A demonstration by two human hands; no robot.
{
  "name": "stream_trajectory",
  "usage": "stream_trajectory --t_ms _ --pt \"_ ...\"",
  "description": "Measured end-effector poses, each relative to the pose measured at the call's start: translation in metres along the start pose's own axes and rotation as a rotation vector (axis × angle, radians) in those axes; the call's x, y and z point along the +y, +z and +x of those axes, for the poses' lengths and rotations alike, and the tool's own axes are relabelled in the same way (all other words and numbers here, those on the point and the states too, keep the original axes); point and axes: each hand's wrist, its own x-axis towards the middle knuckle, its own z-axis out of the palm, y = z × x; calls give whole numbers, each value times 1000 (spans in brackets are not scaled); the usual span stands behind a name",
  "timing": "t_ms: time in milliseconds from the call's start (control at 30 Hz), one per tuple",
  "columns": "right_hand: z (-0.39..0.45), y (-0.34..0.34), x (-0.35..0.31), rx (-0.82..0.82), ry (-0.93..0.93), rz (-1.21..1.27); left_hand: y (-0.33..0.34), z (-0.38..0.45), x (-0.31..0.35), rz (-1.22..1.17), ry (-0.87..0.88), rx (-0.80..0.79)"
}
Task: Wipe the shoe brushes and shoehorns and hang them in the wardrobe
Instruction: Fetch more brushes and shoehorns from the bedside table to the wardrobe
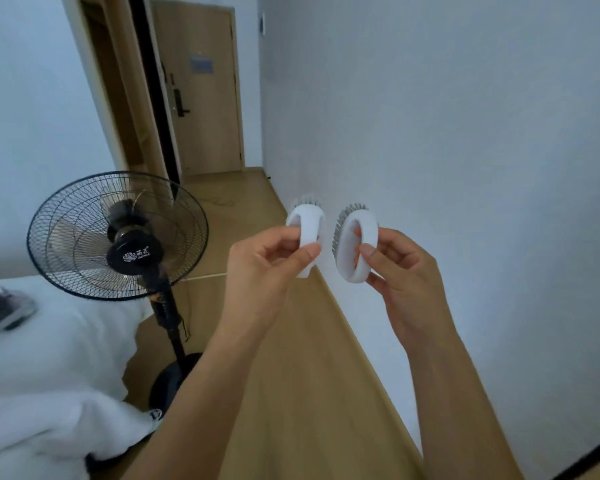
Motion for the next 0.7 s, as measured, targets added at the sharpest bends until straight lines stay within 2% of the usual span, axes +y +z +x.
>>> stream_trajectory --t_ms 300,700 --pt "142 34 61 -34 10 -57 -8 143 -87 -18 10 38" --pt "310 72 107 40 -35 -33 -29 306 -165 28 89 -7"
